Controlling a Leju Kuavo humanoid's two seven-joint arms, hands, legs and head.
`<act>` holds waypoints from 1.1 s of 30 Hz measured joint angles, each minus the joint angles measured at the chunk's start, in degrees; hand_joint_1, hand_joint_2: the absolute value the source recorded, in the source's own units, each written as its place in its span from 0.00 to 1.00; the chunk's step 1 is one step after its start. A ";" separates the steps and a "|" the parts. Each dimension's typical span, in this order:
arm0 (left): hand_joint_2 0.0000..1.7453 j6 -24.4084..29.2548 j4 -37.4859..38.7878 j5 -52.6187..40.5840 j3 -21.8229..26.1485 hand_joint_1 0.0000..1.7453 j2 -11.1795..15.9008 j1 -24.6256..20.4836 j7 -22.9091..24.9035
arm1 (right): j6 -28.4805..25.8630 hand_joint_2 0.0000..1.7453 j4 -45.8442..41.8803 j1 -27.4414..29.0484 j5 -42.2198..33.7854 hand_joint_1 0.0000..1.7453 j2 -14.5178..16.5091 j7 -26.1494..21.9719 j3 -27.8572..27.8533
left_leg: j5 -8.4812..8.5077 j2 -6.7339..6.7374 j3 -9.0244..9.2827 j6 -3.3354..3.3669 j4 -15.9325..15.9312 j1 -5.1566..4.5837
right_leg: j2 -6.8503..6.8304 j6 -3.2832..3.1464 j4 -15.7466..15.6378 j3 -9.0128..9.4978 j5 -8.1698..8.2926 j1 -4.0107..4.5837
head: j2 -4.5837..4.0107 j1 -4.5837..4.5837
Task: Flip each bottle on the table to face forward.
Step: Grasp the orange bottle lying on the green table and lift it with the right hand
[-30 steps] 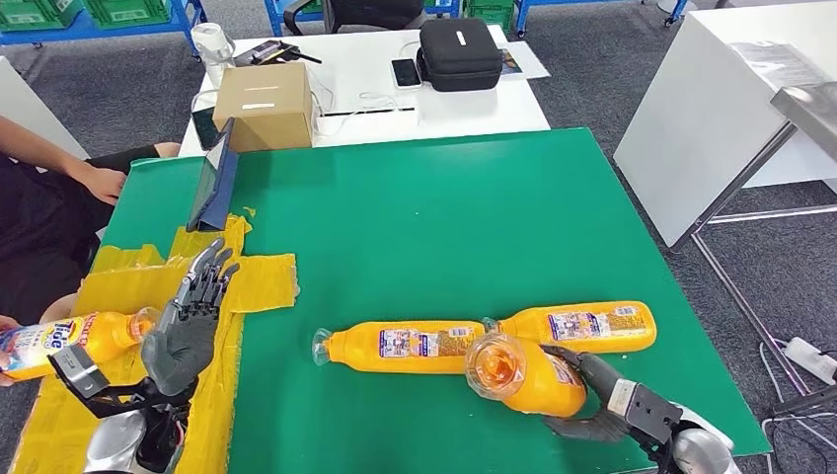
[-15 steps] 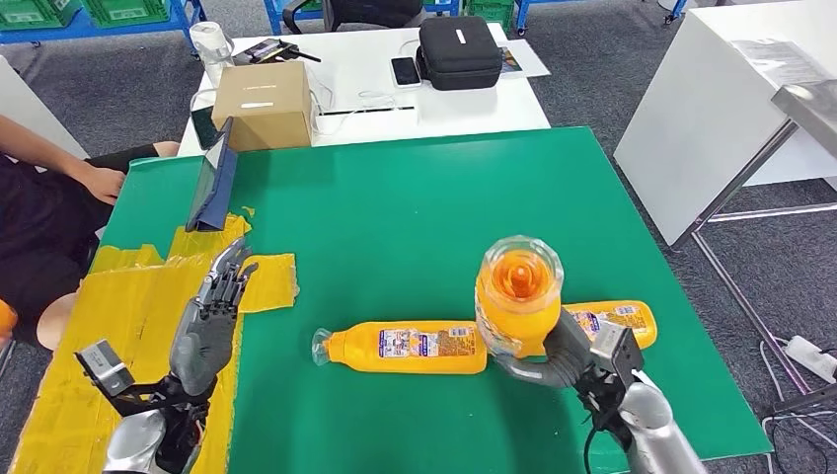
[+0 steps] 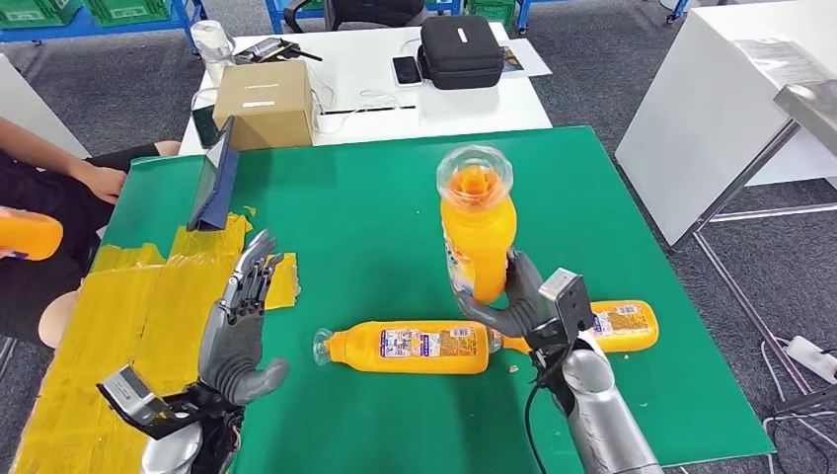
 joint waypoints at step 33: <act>1.00 4.17 -3.49 1.30 -0.51 0.00 -0.33 2.91 3.53 | -7.67 1.00 11.80 -7.89 20.53 1.00 14.64 4.49 32.00 | 0.06 -0.08 -0.24 -0.06 -0.01 0.03 | -0.03 -0.01 0.16 -0.31 -0.01 0.02 | 0.00 0.03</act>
